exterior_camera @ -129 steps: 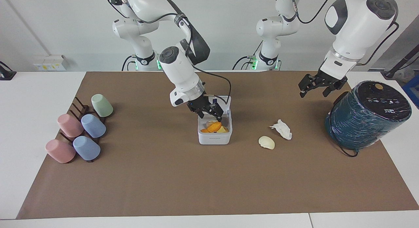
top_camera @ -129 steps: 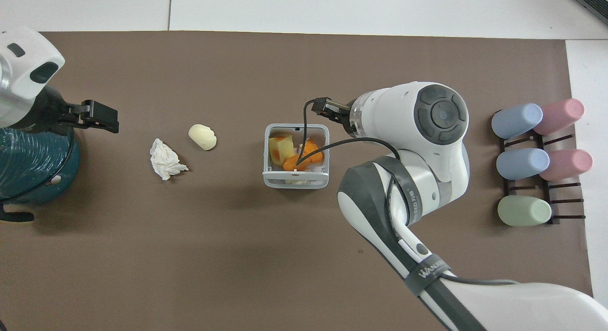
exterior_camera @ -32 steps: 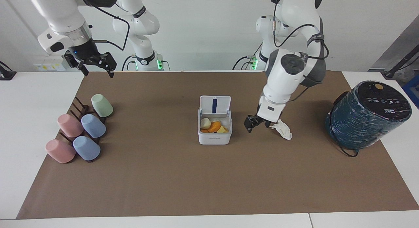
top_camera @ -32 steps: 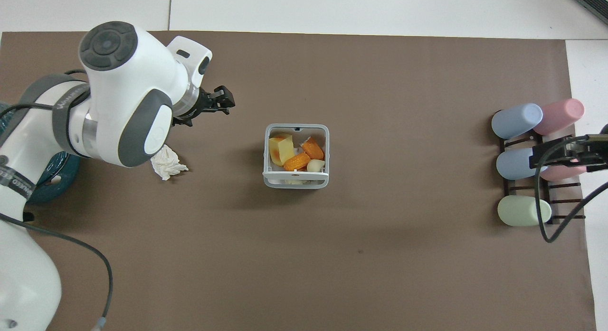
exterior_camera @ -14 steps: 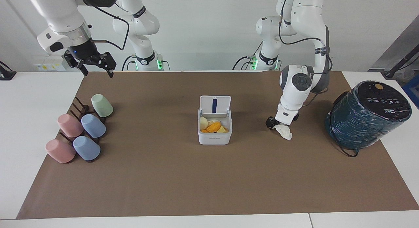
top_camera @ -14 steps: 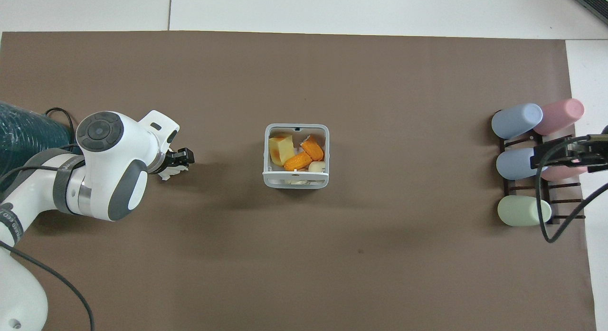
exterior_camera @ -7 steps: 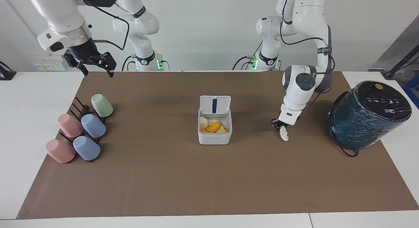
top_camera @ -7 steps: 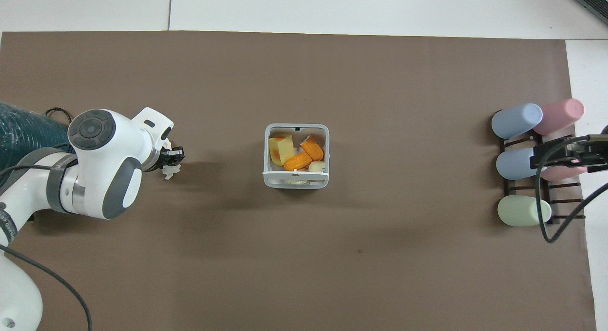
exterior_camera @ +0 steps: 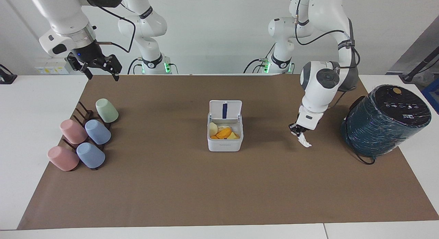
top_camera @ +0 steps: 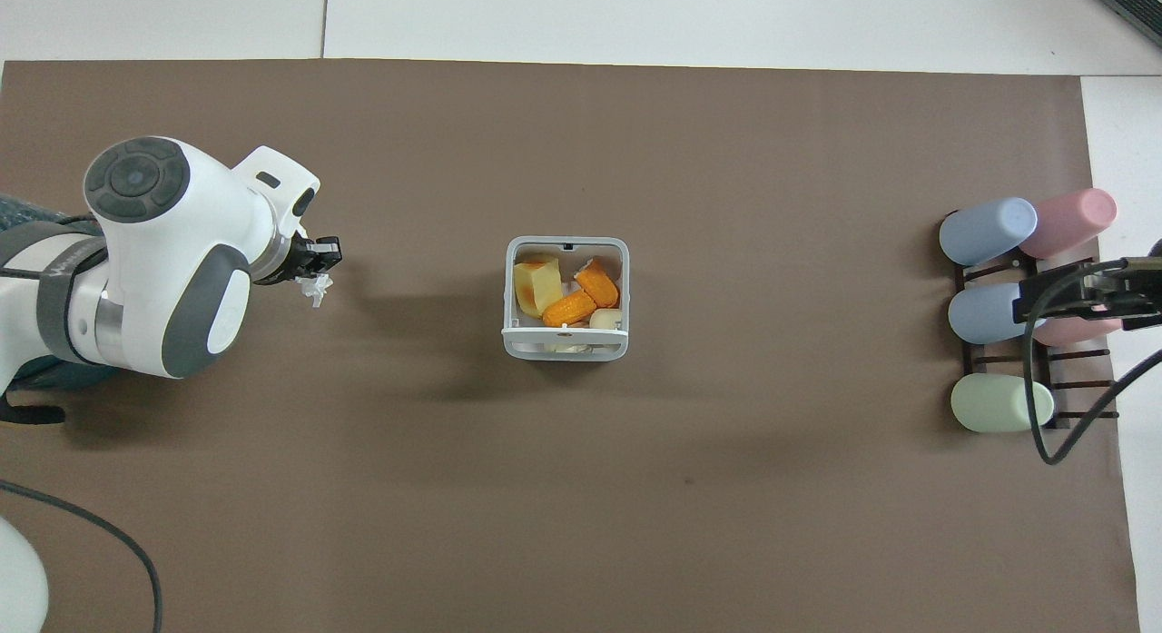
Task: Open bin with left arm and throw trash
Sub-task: 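Carry the tissue over the bin and open the left gripper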
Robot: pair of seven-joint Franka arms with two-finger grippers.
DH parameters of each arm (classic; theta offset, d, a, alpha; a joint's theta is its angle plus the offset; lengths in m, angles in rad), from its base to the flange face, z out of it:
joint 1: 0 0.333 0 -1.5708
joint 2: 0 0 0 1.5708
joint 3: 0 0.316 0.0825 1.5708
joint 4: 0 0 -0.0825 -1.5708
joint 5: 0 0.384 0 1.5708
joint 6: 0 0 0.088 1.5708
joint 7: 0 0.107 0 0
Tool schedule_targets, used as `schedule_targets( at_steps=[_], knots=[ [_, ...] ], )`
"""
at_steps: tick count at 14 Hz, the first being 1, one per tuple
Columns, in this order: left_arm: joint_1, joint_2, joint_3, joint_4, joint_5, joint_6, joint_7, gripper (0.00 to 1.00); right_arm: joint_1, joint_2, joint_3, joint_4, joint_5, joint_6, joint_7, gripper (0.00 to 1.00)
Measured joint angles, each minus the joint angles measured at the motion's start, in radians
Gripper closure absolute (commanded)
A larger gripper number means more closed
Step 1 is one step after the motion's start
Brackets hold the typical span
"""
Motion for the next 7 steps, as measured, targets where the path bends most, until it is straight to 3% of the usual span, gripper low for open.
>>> schedule_targets(
  at_steps=[7],
  knots=[
    [-0.217,0.042,-0.007,0.173,-0.103,-0.062,-0.257,1.00,0.000,0.000,0.000,0.000,0.000,0.000,0.000,0.00]
  ],
)
